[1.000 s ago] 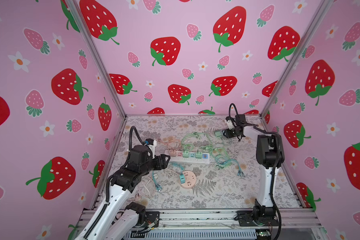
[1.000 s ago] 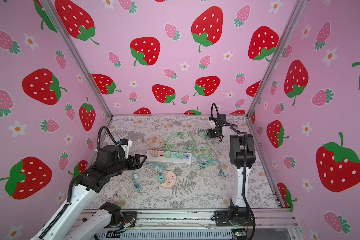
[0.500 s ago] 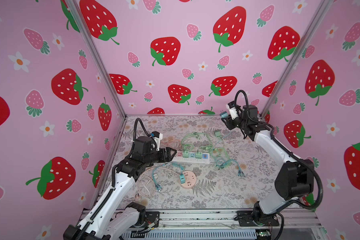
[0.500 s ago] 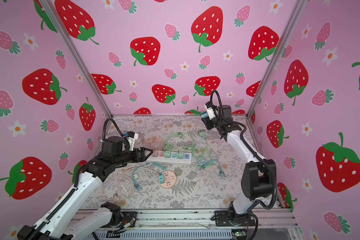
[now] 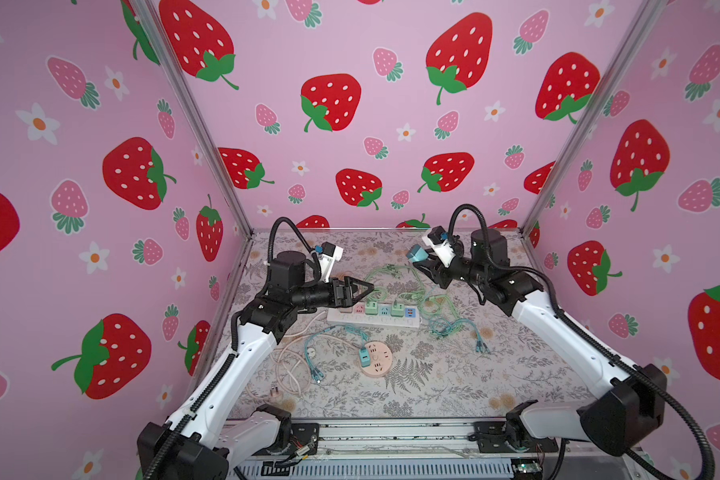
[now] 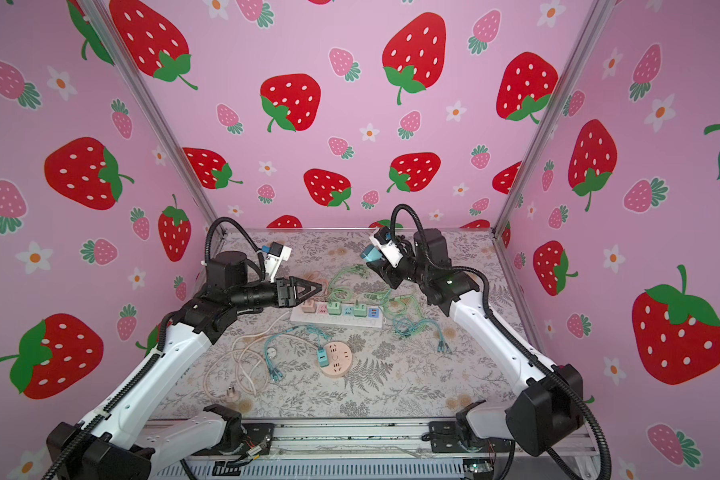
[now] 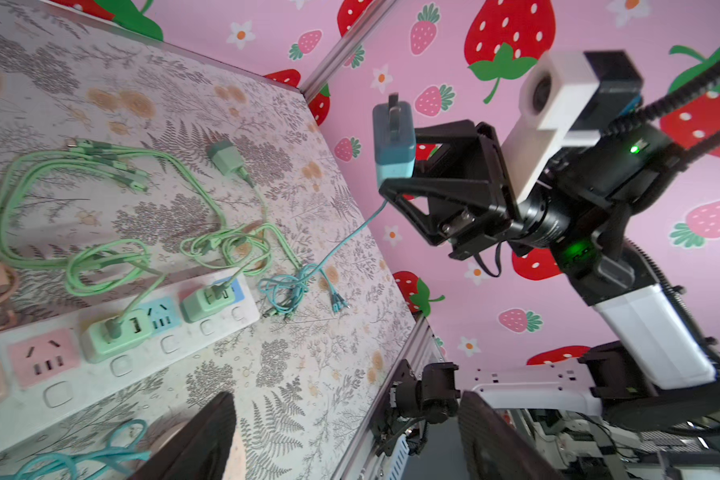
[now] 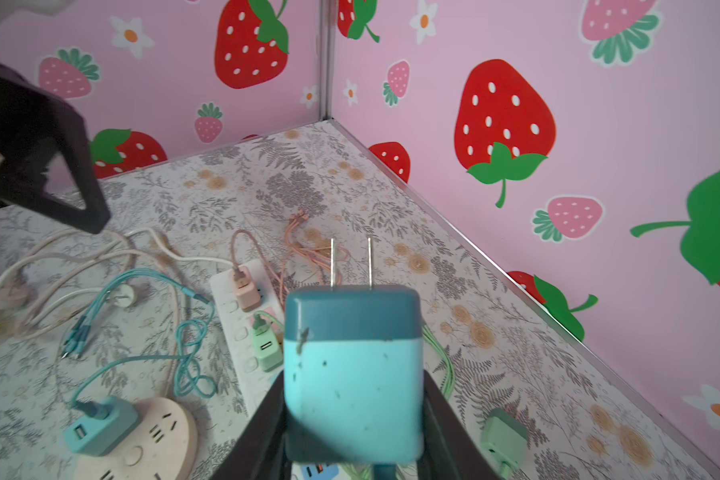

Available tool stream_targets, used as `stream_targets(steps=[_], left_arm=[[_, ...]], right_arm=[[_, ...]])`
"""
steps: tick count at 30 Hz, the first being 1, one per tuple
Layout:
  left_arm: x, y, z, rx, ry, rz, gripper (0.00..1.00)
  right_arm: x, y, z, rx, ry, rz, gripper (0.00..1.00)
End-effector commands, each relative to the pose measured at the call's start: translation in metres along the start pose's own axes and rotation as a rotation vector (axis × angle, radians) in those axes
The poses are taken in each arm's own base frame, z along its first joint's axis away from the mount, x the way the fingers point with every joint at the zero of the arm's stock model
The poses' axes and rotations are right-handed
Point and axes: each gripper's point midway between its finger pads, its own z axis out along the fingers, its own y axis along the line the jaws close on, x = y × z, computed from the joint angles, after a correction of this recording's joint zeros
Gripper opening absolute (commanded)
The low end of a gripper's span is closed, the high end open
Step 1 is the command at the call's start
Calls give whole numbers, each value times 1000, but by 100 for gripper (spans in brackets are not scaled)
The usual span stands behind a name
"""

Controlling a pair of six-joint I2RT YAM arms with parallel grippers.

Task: Insert the plug
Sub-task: 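Grasp the loose teal charger with the right gripper and lift it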

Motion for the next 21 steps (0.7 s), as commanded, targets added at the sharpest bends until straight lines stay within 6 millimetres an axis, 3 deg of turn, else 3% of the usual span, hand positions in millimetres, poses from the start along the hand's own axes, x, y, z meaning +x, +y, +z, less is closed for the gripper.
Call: stream_targets(steps=[1, 10, 21], left_arm=[[-20, -39, -6, 137, -15, 50, 90], [-15, -38, 9, 198, 74, -6, 84], [-2, -38, 26, 204, 160, -30, 71]], right_arm=[[-5, 29, -4, -86, -35, -43, 12], [-12, 87, -1, -232, -48, -101, 12], [-17, 109, 12, -272, -22, -158, 12]])
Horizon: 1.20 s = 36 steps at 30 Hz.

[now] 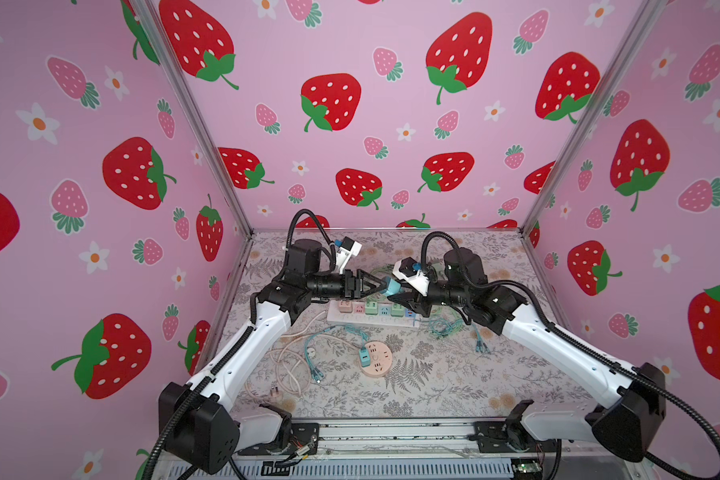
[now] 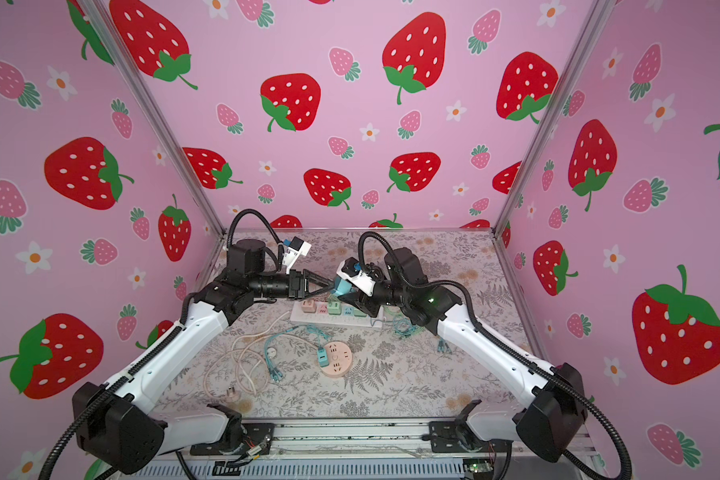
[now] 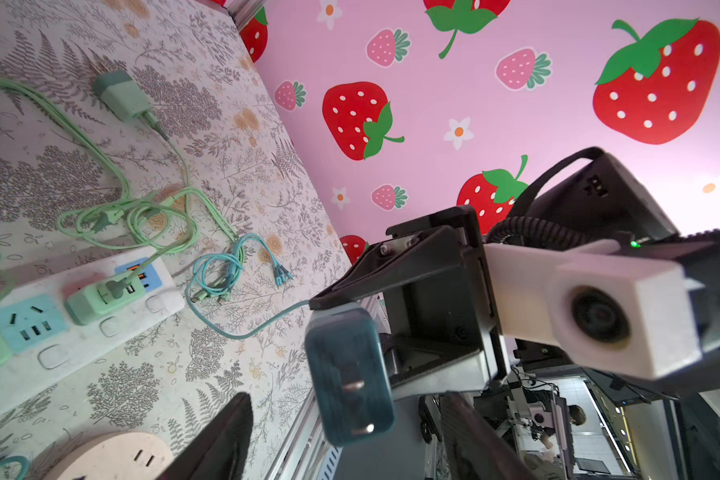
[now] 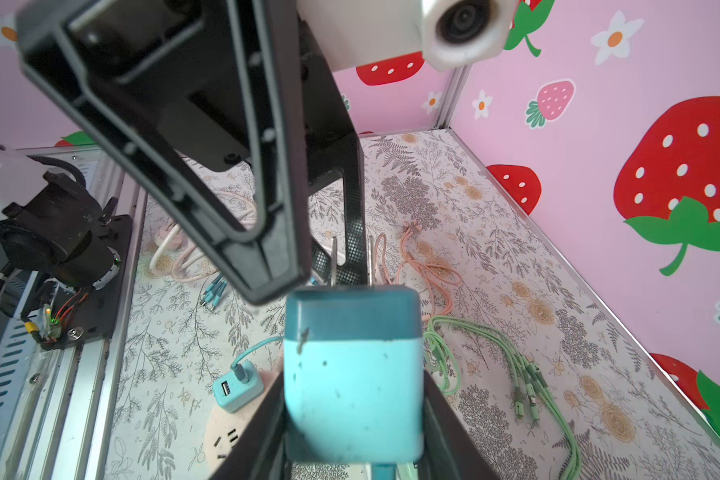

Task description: Insert the plug

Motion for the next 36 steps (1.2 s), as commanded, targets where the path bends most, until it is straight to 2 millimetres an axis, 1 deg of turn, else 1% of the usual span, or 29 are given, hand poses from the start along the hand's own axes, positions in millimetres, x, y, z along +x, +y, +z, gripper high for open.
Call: stream_targets(steps=[1, 7, 11, 16, 18, 20, 23, 24, 25, 26, 27, 28, 32, 34, 36], left_arm=[[-4, -22, -3, 41, 13, 50, 69], [2, -18, 0, 19, 41, 36, 57], [4, -15, 1, -1, 44, 30, 47], [4, -12, 2, -9, 50, 25, 38], [4, -11, 2, -11, 48, 27, 32], [3, -10, 3, -16, 45, 27, 24], [0, -7, 2, -39, 30, 38, 3], [-1, -5, 2, -48, 23, 42, 0], [-2, -4, 2, -55, 15, 49, 0], [-3, -4, 1, -58, 10, 58, 0], [-3, -4, 1, -59, 5, 68, 0], [-4, -4, 1, -60, 1, 77, 0], [-5, -1, 1, -71, -19, 122, 0], [-7, 1, 1, -80, -32, 144, 0], [-10, 1, 1, -78, -46, 163, 0]], right_arm=[[-11, 2, 1, -3, -6, -50, 12], [-8, 3, 6, 6, 23, -62, 12], [-7, 4, 7, 11, 41, -69, 13], [-8, 6, 6, 10, 43, -77, 14], [-6, 7, 6, 11, 49, -77, 17], [-4, 7, 7, 12, 52, -74, 20], [-1, 14, 5, -8, 34, -63, 31], [-1, 13, 3, 3, 18, -55, 38], [-1, 13, 0, 19, 6, -47, 45], [-1, 13, -3, 30, -3, -42, 49], [-3, 12, -6, 48, -12, -32, 51], [-5, 8, -12, 78, -23, -15, 57], [-18, 2, -33, 130, -86, 63, 66], [-26, 5, -43, 127, -133, 109, 68], [-29, 9, -51, 106, -173, 163, 70]])
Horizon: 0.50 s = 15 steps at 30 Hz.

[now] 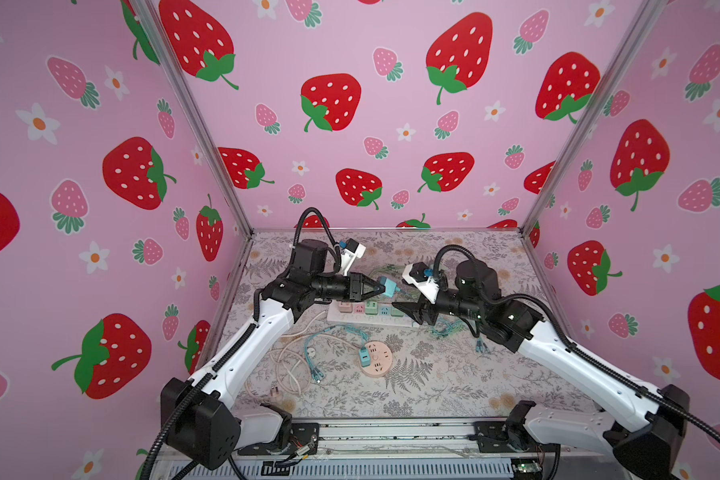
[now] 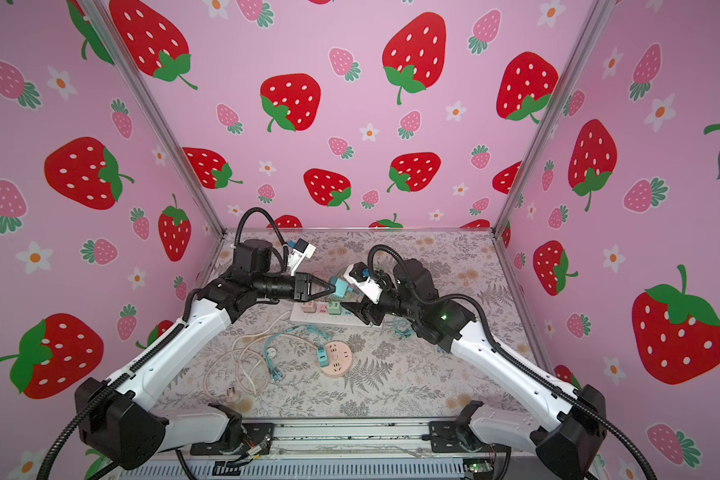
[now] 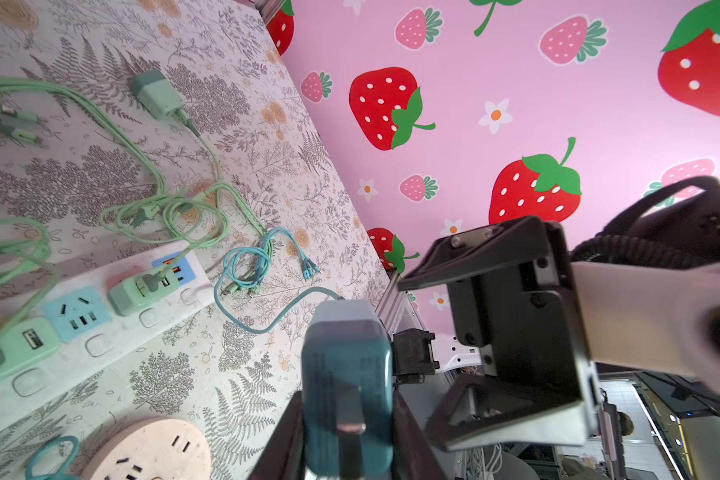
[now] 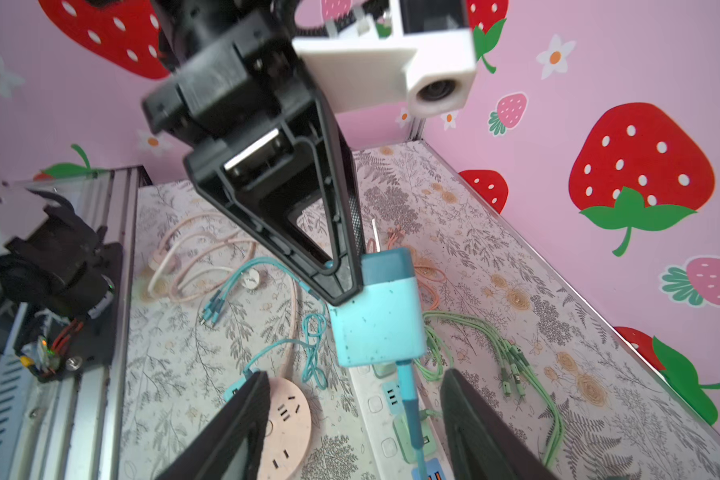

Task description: Insert the plug

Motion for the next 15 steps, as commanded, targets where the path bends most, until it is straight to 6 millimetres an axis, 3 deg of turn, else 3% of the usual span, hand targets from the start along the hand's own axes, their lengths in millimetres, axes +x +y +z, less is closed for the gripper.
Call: stream_targets(steps=[1, 9, 15], left_arm=[[-13, -12, -6, 19, -64, 112, 0], [-22, -33, -11, 129, -162, 232, 0], [-16, -54, -18, 231, -197, 300, 0]], right_arm=[[-16, 6, -15, -36, -105, 128, 70], [2, 40, -28, -280, -266, 373, 70], [-3, 42, -40, -333, -403, 469, 70]])
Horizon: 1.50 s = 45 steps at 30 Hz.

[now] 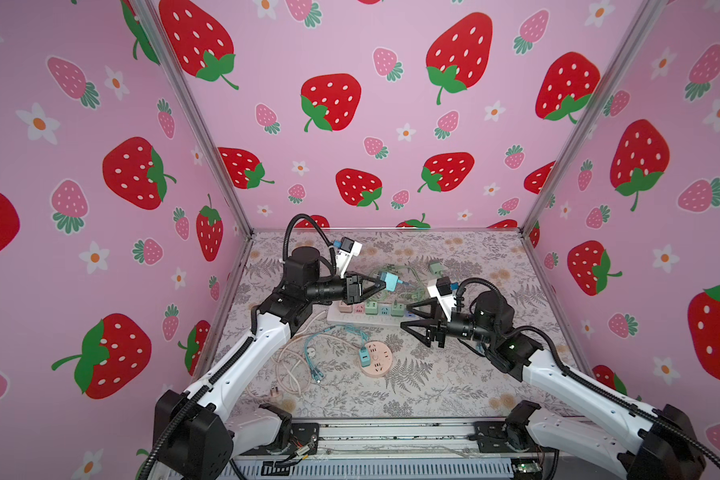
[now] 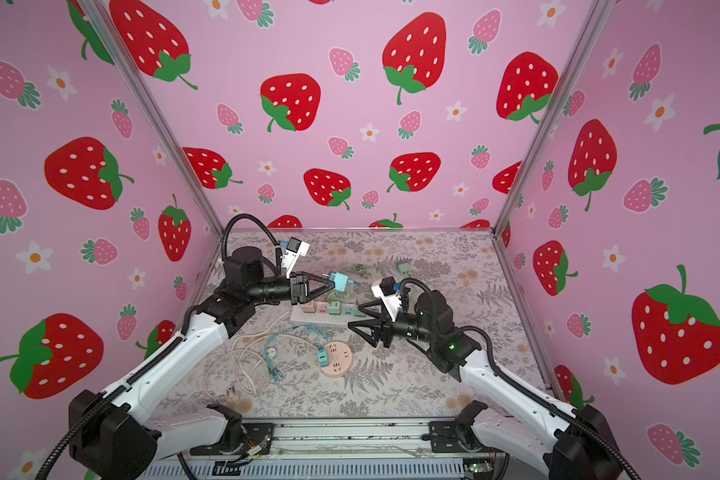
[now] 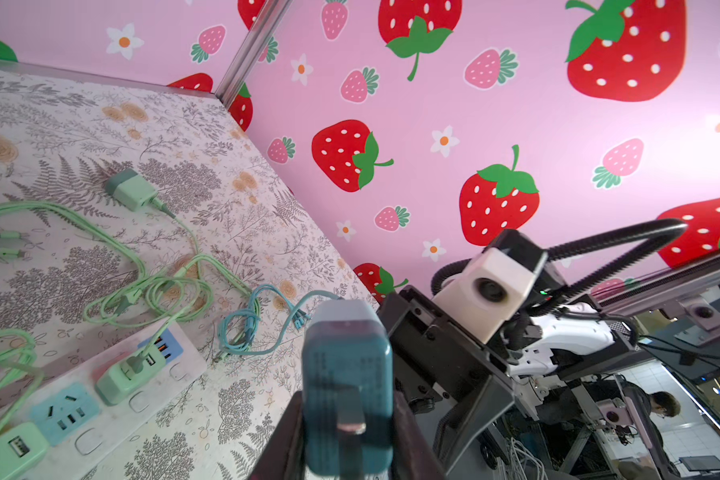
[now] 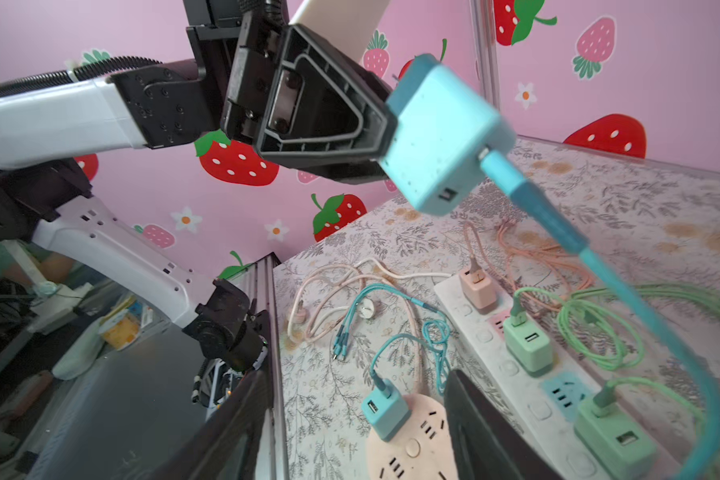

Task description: Insert the plug

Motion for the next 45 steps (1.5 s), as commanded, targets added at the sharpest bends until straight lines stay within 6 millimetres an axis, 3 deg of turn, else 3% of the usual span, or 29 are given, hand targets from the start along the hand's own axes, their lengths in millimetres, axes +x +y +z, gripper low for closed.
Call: stream_targets(steps=[1, 15, 28, 38, 45], left_arm=[[-13, -34, -5, 125, -58, 123, 0], [7, -75, -5, 251, -63, 277, 0], [15, -70, -5, 229, -79, 298, 0], [21, -72, 2, 243, -68, 309, 0], [21, -64, 4, 205, -69, 282, 0]], right_arm=[[-49, 35, -13, -150, -200, -11, 71], [-77, 42, -10, -311, -344, 79, 68], [-92, 46, -8, -343, -370, 90, 50], [-99, 43, -4, -347, -386, 95, 44], [-101, 45, -5, -358, -384, 90, 31]])
